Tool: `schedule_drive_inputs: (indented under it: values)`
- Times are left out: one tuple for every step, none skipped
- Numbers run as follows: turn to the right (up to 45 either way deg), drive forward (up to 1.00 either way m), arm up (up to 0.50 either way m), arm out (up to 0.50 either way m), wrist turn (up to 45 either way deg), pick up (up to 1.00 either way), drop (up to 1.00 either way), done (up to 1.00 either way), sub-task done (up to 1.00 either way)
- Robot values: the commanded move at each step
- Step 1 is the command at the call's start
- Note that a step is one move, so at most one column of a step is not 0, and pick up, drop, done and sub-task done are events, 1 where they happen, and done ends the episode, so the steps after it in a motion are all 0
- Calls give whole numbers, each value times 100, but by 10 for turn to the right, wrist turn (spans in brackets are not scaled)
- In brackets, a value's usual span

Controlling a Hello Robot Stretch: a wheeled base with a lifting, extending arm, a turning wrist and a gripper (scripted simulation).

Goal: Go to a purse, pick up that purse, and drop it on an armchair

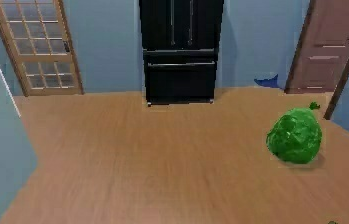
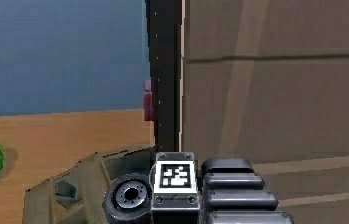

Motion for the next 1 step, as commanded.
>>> schedule_drive_inputs:
  values:
    - [-390, 0, 0, 0, 0, 0, 0, 0, 0]
